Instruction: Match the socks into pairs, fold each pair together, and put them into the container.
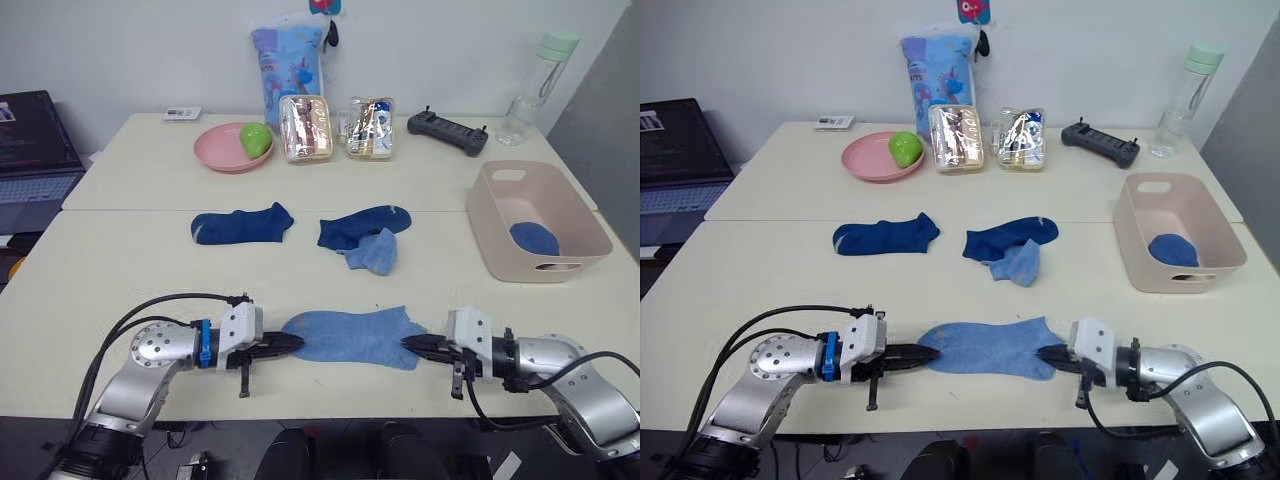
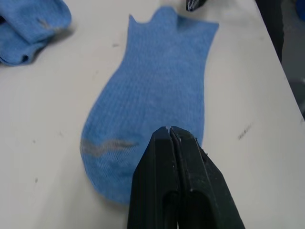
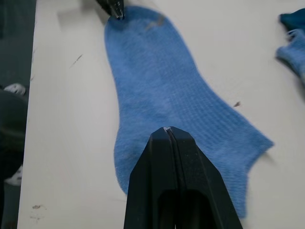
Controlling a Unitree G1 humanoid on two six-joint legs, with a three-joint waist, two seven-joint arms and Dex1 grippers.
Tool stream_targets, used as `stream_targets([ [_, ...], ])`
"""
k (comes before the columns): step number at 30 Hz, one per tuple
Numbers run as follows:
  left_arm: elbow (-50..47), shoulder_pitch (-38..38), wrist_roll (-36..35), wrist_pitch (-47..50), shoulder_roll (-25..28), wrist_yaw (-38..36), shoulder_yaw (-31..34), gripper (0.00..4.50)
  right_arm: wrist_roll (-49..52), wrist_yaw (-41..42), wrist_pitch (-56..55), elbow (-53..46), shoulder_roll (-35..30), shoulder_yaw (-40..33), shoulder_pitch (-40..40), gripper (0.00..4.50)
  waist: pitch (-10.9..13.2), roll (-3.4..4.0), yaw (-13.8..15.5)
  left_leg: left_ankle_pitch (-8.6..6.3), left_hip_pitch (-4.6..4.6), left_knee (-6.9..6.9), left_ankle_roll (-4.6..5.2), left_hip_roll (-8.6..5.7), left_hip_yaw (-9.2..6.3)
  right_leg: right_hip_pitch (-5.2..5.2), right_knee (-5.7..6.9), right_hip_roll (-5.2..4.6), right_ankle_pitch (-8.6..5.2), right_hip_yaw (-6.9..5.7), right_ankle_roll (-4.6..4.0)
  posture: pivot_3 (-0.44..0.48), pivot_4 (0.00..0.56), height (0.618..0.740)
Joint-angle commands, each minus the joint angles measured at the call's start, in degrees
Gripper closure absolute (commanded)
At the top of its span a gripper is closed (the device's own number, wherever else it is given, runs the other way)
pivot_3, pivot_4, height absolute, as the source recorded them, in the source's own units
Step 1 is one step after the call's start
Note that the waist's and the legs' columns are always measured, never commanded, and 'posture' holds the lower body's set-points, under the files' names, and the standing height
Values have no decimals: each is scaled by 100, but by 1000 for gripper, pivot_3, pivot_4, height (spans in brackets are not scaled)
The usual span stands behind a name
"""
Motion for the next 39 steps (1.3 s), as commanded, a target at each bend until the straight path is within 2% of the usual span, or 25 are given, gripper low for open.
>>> stream_targets([
  [1, 56, 72, 102, -118, 18, 95, 10, 4489, -430, 24, -197, 45, -211, 126, 105, 4500, 0, 0, 2, 0, -2, 0, 0, 0, 0, -1, -2, 0, 0, 0, 0, 0, 150, 740],
  [4, 158, 205, 28, -139, 54, 61, 95, 4489, -533, 56, -313, 147, -408, 23, 262, 4500, -1, -1, 4, 0, -2, 0, 0, -1, 1, 1, -5, -1, 0, 1, 0, 0, 150, 740],
  [7, -66, 408, -286, -20, 35, 59, 275, 4489, 206, 109, 2, -62, -368, -496, 464, 4500, -1, -1, 4, 0, 1, 0, 0, -1, 0, 4, -4, -1, 0, 1, 0, 0, 150, 740],
  [10, -733, 521, -1017, 773, -106, 559, 773, 4489, 1192, -75, 665, -426, -230, -1312, 469, 4500, 3, -2, 5, 0, -1, 1, 0, 0, -1, 2, -3, -1, 0, 2, 0, 0, 150, 740],
  [13, -883, 466, -1264, 1178, -193, 1015, 1143, 4489, 1292, -412, 872, -414, -132, -1730, 327, 4500, 2, -2, 7, 0, 0, 5, 1, 2, -6, 4, -1, -1, 0, 0, 0, 0, 150, 740],
  [16, -609, 185, -1277, 1284, -425, 1683, 1564, 3617, 1010, -812, 815, -145, -74, -1949, 95, 3560, 1, -1, 8, 1, 4, 5, 0, 2, -4, 7, 1, 0, -1, -2, 2, 0, 150, 740],
  [20, 107, 26, -721, 761, -741, 2399, 1805, 2393, 527, -1134, 515, 286, 53, -1873, 112, 2182, -2, -3, 9, 1, 4, 4, -1, 0, -2, 6, 2, 0, 1, -1, 1, 0, 150, 740],
  [26, 303, 227, -602, 505, -839, 2550, 1918, 562, 317, -1283, 295, 537, 263, -1948, 167, 164, -2, -3, 4, 1, -8, -5, -1, 0, 8, -11, -4, -1, 0, 7, 1, 0, 150, 740],
  [28, 304, 248, -597, 470, -831, 2545, 1904, 14, 218, -1274, 169, 616, 330, -1870, 175, 0, -2, -3, 6, 1, -8, -4, -2, 0, 7, -9, -4, -2, 1, 8, 1, 0, 150, 740],
  [39, 78, -13, -614, 567, -831, 2546, 1760, 14, 150, -1327, 262, 505, 487, -1628, -154, 0, -2, -3, 4, 2, 0, 1, -2, 0, 7, -3, 4, -2, 1, 6, 0, 0, 150, 740],
])
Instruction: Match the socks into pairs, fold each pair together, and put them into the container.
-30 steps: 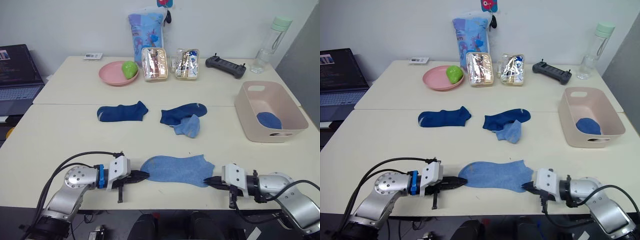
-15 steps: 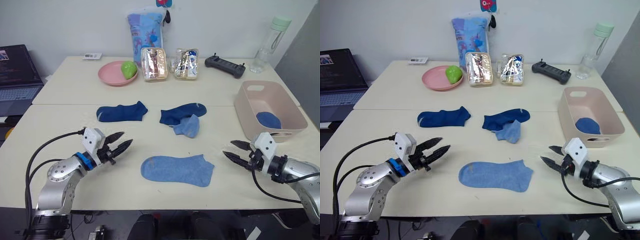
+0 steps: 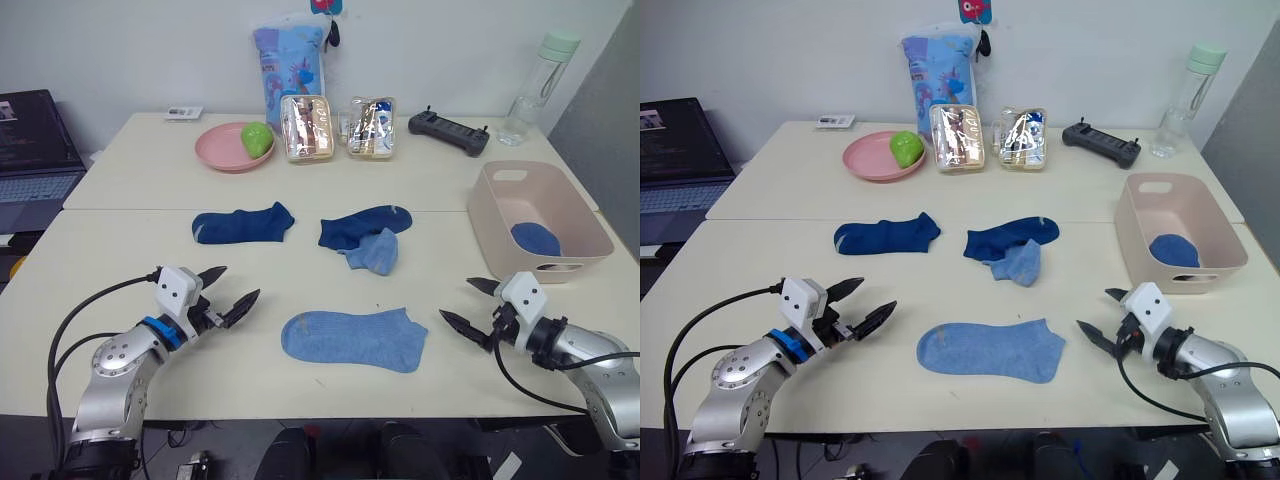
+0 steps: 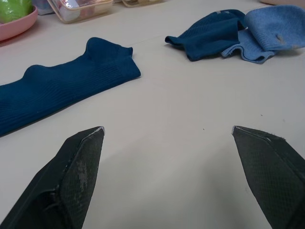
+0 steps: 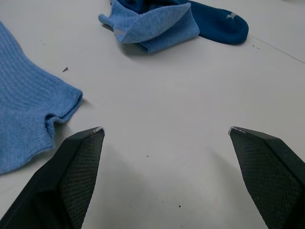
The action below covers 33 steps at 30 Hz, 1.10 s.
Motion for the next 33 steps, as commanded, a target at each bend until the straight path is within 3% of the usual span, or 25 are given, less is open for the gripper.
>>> stream_targets([
  [1, -427, -162, -46, 63, 15, -34, -88, 14, -54, -89, 79, -265, 52, 132, -214, 0, 0, 0, 0, 0, 0, 0, 0, 0, -1, 0, 0, 0, 0, -1, 0, 0, 150, 740],
  [7, -996, -595, -88, 341, 5, -324, -598, 14, 3, -650, 1227, -340, 711, 706, -1329, 0, 1, 1, -25, 4, -1, -1, -7, 0, 1, -5, 3, 0, 5, 1, -7, 0, 150, 740],
  [12, -1188, -874, -83, 457, -165, -297, -899, 14, -173, -1400, 1743, 316, 1517, 853, -2270, 0, 0, 1, -26, 5, -4, -3, -9, 0, -1, -9, 5, 1, 7, -1, -9, 0, 150, 740],
  [19, -1114, -996, 70, 466, -449, -29, -1011, 14, -397, -1491, 1868, 936, 1768, 1126, -2784, 0, 0, 1, -16, 5, -16, -3, -9, 0, 1, -17, -5, 0, 6, -1, -8, 0, 150, 740],
  [22, -1196, -993, 92, 505, -526, 49, -1042, 0, -306, -1450, 1956, 991, 1817, 1051, -2830, 626, 0, 1, -21, 5, -14, -2, -9, 0, 3, -17, 0, 0, 6, 0, -8, 0, 150, 740],
  [33, -1039, -1130, 117, 585, -562, 70, -1070, 0, 132, -1454, 2441, 668, 1782, 593, -2886, 4471, 0, 1, -25, 5, -14, -2, -8, 0, 0, -16, 2, 1, 6, -3, -8, 0, 150, 740],
])
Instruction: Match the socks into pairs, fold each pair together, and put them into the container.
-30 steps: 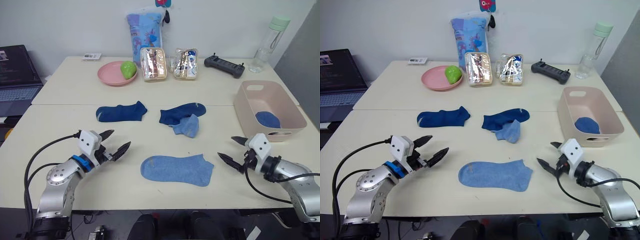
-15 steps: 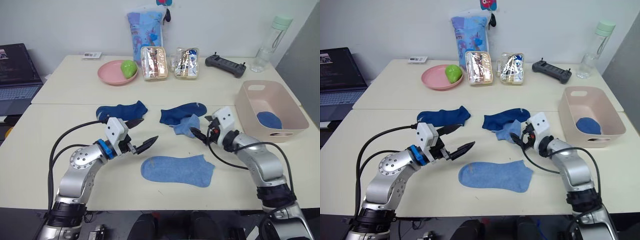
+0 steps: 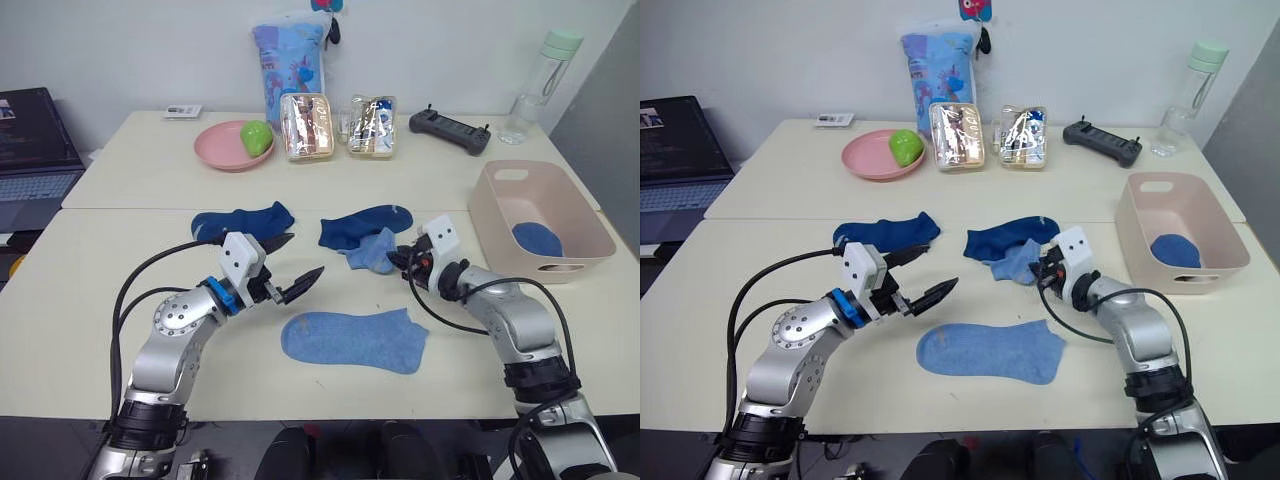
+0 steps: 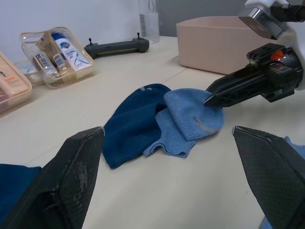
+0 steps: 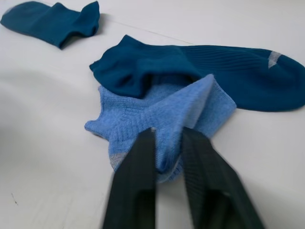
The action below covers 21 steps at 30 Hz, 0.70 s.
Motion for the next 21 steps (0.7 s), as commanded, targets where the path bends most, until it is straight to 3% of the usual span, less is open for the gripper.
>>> stream_targets([
  [1, -36, -100, 29, 19, -31, 48, -30, 0, 223, -23, 151, -501, -128, -360, -117, 4471, 0, 0, 1, 0, 0, 0, 0, 0, 0, 0, 0, 0, 0, 0, 0, 0, 150, 740],
  [11, 362, -456, 357, -79, -21, -263, -463, 0, 1216, 177, 1507, -2234, -962, -1248, 714, 4471, 1, 1, 21, 0, -4, -1, 1, 0, -2, 1, -4, 0, -1, -2, 1, 0, 150, 740],
  [21, 2075, -1680, 1323, -974, -325, -874, -1514, 0, 2144, 259, 2243, -2868, -1547, -2152, 1315, 4471, 1, 0, 13, 0, -2, 0, 1, -6, 0, 5, -2, 1, 0, -1, 2, 0, 150, 740],
])
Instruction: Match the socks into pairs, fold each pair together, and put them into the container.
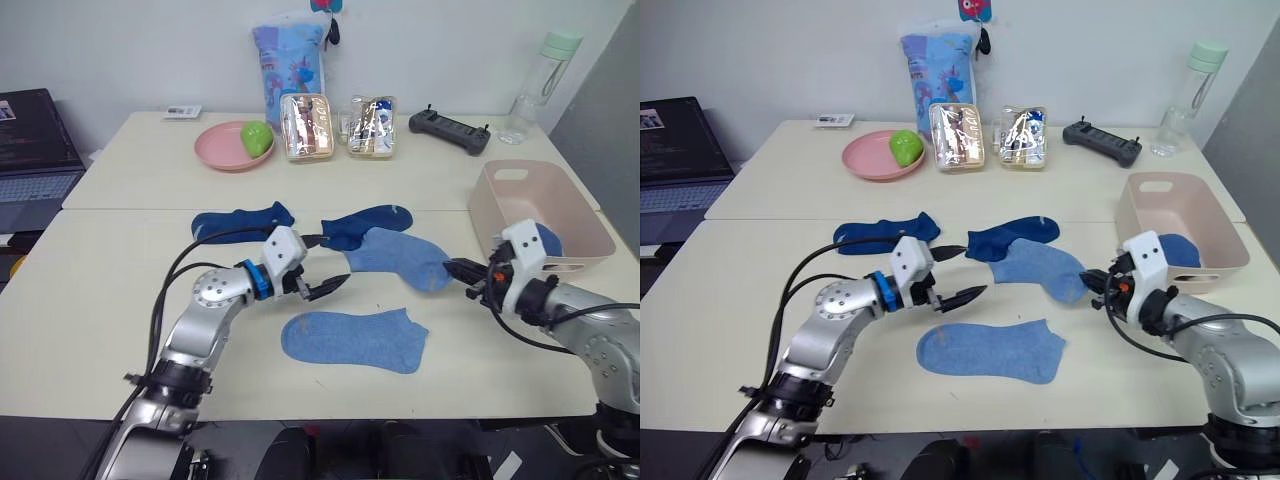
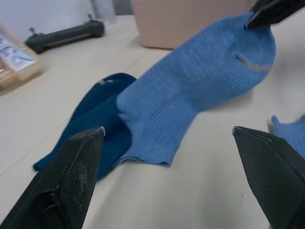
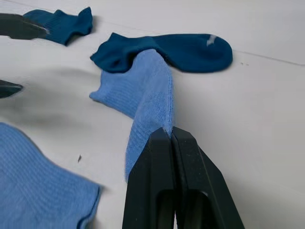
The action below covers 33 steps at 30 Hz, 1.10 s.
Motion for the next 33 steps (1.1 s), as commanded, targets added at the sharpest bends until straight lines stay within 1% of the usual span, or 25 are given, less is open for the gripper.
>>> stream_targets([
  [1, 735, -447, 546, -623, -158, -251, -486, 0, 391, 12, 140, -297, -75, -286, -53, 4471, 0, 0, -6, 0, 0, -1, 0, 0, 1, -1, 0, 1, 0, 1, 0, 0, 150, 740],
  [3, 1243, -714, 833, -896, -244, -345, -725, 0, 547, -84, 219, -280, -3, -341, -132, 4471, 0, -1, -5, 0, 0, -1, 0, 1, -1, 0, 0, 3, 0, -1, 0, 0, 150, 740],
  [7, 2544, -1364, 1214, -1275, -679, -3, -827, 0, 706, -73, 296, -342, -128, -286, -40, 4471, 2, -4, 5, 0, -2, 1, 1, 0, -1, -1, -1, 3, 0, -1, 1, 0, 150, 740],
  [10, 3172, -1625, 1553, -1535, -766, 55, -971, 0, 722, -80, 238, -330, -165, -245, 53, 4471, 2, -4, 3, 0, -8, 2, 1, -2, 0, -3, -4, 3, 0, 0, 3, 0, 150, 740],
  [11, 3357, -1724, 1704, -1676, -775, 227, -995, 185, 711, -97, 203, -314, -160, -236, 69, 4491, 2, -4, 5, 0, -7, 2, 1, -2, 0, -2, -4, 3, -1, 1, 6, 0, 150, 740],
  [13, 3550, -1845, 1691, -1725, -851, 340, -884, 598, 682, -114, 128, -272, -148, -215, 96, 4500, 1, -4, 5, 0, -6, 3, 1, -2, 0, -1, -2, 3, 0, 2, 7, 0, 150, 740],
  [17, 3713, -1896, 1705, -1791, -886, 358, -808, 1878, 641, -91, 1, -208, -137, -154, 175, 4500, 2, -5, -3, 0, -2, 5, 2, -2, 0, 0, 1, 3, 5, 2, 16, 0, 150, 740],
  [24, 3714, -1900, 1401, -1988, -962, 111, -560, 4093, 668, 22, -183, -139, -213, -167, 323, 4500, 2, -5, -8, 1, -1, 4, 3, -1, 0, 0, 2, 4, 7, 2, 18, 0, 150, 740],
  [25, 3711, -1916, 1394, -2011, -978, 141, -522, 4354, 674, 69, -217, -112, -228, -157, 331, 4500, 2, -5, -5, 1, -2, 4, 3, -1, -1, -1, 2, 4, 7, 2, 18, 0, 150, 740],
  [26, 3716, -1929, 1401, -2025, -988, 168, -498, 4455, 679, 100, -243, -92, -239, -147, 337, 4500, 2, -5, -1, 1, -5, 4, 3, -1, -2, -2, 0, 4, 7, 1, 18, 0, 150, 740],
  [29, 3622, -1914, 1347, -2021, -1032, 188, -399, 4455, 620, 53, -320, -10, -211, -85, 277, 4500, 2, -5, 1, 1, -9, 4, 3, -2, -1, -3, -4, 3, 7, 3, 18, 0, 150, 740],
  [31, 3145, -1740, 1101, -2020, -1027, -83, -314, 4455, 561, 4, -371, 55, -220, -68, 200, 4500, 2, -5, -3, 1, -10, 4, 3, -2, -1, -4, -5, 3, 7, 4, 18, 0, 150, 740],
  [33, 2535, -1526, 954, -1971, -885, -304, -288, 4455, 424, -110, -433, 171, -241, -66, 98, 4500, 2, -5, -8, 1, -10, 4, 3, -1, 0, -6, -4, 3, 7, 5, 18, 0, 150, 740],
])
